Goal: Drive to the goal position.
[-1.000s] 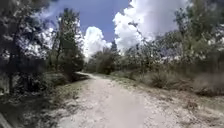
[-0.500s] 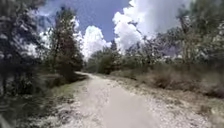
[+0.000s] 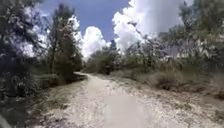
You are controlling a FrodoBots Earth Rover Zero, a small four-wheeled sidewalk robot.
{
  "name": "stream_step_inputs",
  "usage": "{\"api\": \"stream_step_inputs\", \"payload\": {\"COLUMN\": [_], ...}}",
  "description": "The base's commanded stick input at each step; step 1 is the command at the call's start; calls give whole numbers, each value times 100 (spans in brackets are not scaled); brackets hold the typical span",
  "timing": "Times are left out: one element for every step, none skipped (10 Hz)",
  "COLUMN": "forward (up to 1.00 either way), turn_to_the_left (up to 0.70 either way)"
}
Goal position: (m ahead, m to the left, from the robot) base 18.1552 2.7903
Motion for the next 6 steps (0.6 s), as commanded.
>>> {"api": "stream_step_inputs", "payload": {"forward": [50, 50, 50, 50, 50, 50], "turn_to_the_left": [0, 0, 0, 0, 0, 0]}}
